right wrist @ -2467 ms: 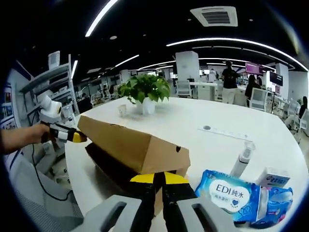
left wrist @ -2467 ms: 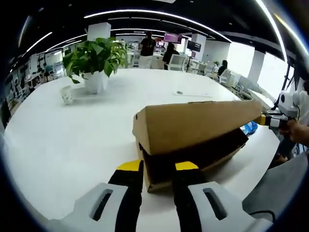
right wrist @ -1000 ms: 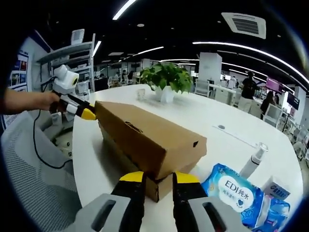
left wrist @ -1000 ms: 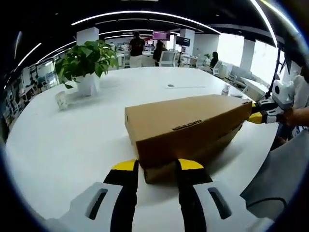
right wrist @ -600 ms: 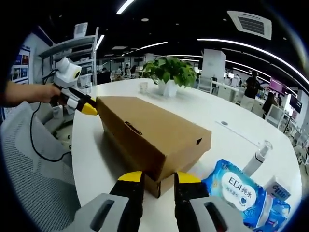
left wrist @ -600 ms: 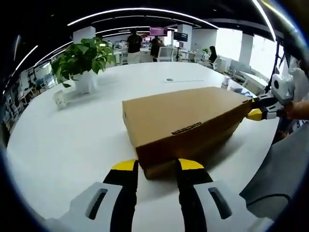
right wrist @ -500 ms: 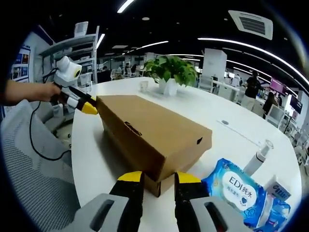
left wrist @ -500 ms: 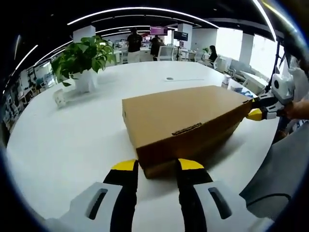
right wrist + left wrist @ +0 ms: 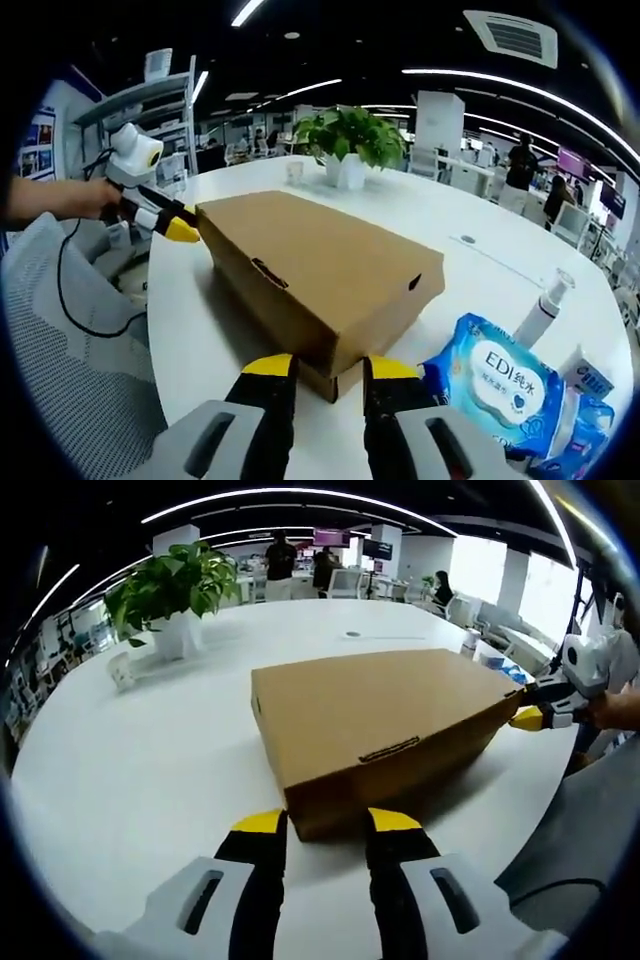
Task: Operate the shoe box by opening the lid, removing the specified soft item, and placing it in the target area until the item is outside and the box remains undamaged.
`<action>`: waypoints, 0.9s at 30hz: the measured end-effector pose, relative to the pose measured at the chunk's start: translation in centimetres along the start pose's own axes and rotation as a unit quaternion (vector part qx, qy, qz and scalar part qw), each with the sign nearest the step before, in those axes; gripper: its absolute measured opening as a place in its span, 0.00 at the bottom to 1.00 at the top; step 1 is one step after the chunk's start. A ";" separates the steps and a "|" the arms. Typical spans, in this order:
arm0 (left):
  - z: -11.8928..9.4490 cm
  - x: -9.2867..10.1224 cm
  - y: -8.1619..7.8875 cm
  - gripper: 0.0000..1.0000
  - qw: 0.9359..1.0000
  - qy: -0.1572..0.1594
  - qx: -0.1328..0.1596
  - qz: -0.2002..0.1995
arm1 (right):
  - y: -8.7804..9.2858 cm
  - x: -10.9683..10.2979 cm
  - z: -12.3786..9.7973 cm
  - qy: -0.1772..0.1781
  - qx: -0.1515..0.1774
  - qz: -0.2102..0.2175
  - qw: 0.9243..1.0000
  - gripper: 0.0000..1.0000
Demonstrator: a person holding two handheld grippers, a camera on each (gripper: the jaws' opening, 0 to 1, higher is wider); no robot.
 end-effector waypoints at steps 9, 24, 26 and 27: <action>-0.8 -0.4 -0.6 0.33 1.000 -0.004 0.012 -0.001 | -0.9 0.4 -0.5 0.001 0.014 0.001 1.000 0.28; 0.0 -0.1 -1.3 0.33 0.999 0.010 0.012 0.047 | -1.6 0.1 -0.3 0.000 0.025 -0.008 1.000 0.28; 0.1 -0.1 -1.2 0.32 0.998 0.010 0.009 0.056 | -1.5 0.0 -0.2 0.000 0.021 -0.008 1.000 0.28; 0.1 -0.2 -1.2 0.32 0.998 0.011 0.008 0.058 | -1.4 0.0 -0.1 0.000 0.019 -0.010 1.000 0.28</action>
Point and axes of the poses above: the point that each gripper's makers call its tool centre point, and the gripper's own axes: z roughly forward along the fingers, x roughly to its right, y roughly out of its underside, the point moved 8 cm from there along -z, roughly backward along the fingers, and after that the axes turned 4 degrees about x, right-handed, at the moved point
